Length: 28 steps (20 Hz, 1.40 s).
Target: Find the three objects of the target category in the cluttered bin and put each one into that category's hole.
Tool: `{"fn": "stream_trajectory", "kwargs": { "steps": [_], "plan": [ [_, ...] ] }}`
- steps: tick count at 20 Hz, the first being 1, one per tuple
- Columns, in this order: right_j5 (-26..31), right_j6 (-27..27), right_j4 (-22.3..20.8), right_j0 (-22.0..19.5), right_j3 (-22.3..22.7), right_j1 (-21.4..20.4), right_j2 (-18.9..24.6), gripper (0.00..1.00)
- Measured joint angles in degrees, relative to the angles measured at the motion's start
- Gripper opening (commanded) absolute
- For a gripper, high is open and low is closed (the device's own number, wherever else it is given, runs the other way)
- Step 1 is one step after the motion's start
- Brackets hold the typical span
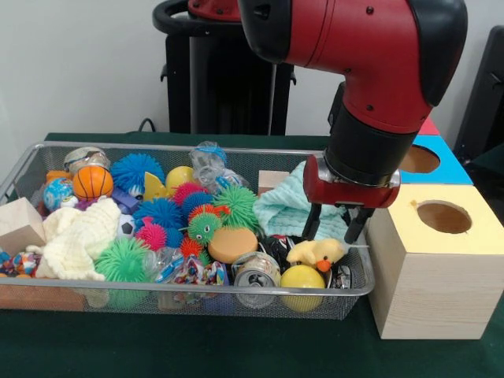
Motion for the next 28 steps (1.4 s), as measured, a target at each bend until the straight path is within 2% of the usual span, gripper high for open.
{"fn": "stream_trajectory", "kwargs": {
  "steps": [20,28],
  "plan": [
    [-1.4,0.0,0.1,-0.8,1.0,-0.1,1.5,1.0],
    [-5.6,0.0,0.1,-1.5,2.2,-0.1,2.1,1.0]
  ]
}}
